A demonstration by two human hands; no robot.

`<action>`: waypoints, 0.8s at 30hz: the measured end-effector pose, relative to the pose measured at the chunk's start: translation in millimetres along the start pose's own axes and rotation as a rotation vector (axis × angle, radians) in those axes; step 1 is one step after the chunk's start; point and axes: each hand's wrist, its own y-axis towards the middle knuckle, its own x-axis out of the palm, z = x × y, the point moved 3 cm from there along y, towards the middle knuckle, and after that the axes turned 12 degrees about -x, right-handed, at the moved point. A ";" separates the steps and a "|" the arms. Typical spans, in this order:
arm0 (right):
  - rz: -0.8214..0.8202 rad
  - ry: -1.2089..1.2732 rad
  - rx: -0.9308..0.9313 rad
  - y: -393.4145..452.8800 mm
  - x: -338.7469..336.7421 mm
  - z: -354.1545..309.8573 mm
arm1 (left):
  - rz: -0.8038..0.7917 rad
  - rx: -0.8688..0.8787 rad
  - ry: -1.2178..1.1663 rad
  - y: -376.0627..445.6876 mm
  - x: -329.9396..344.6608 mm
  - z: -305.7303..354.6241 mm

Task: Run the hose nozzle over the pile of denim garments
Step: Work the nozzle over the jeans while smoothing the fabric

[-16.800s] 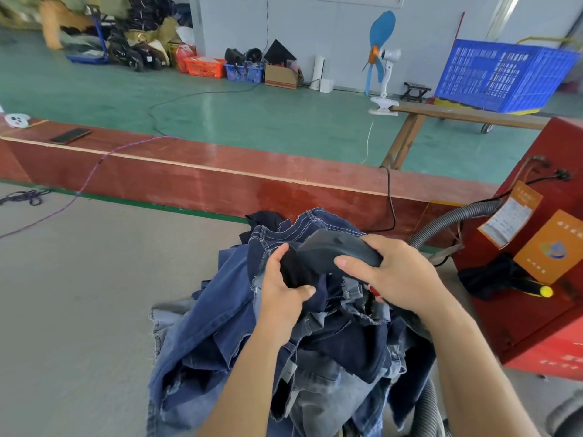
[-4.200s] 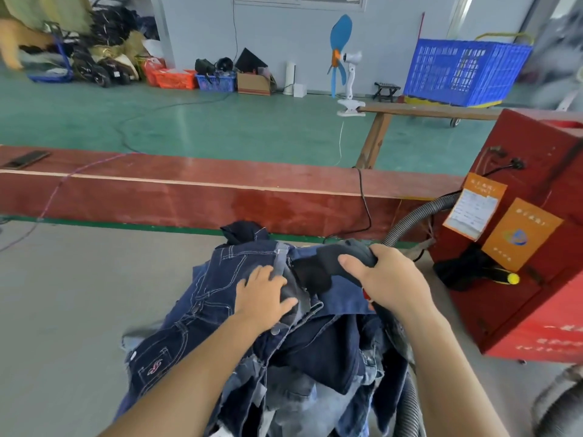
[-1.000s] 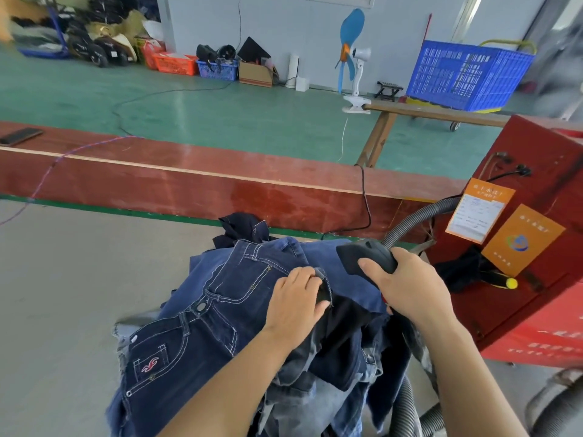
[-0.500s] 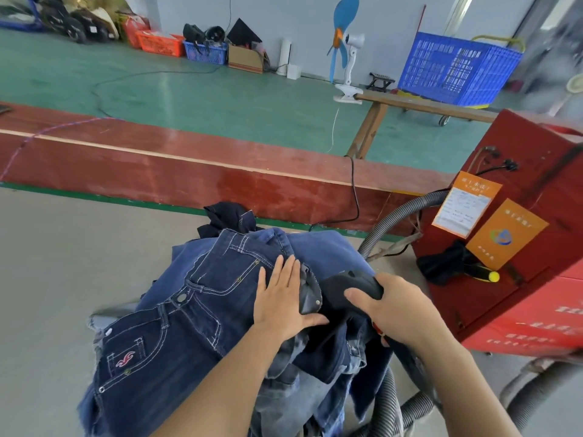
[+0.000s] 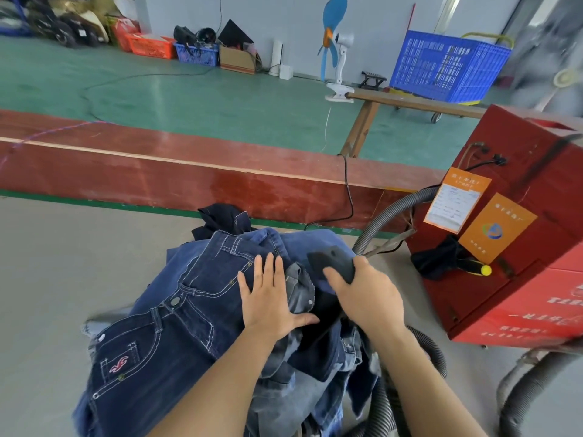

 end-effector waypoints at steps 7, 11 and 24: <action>-0.094 0.012 -0.011 -23.1 -7.1 8.5 | -0.029 -0.001 0.010 4.7 0.9 -0.7; -0.149 -0.082 -0.080 -27.8 10.4 1.3 | -0.030 -0.001 0.024 3.8 1.0 0.0; 0.012 0.197 -0.023 -11.3 -13.8 14.8 | -0.042 0.005 -0.048 3.8 -2.3 -3.2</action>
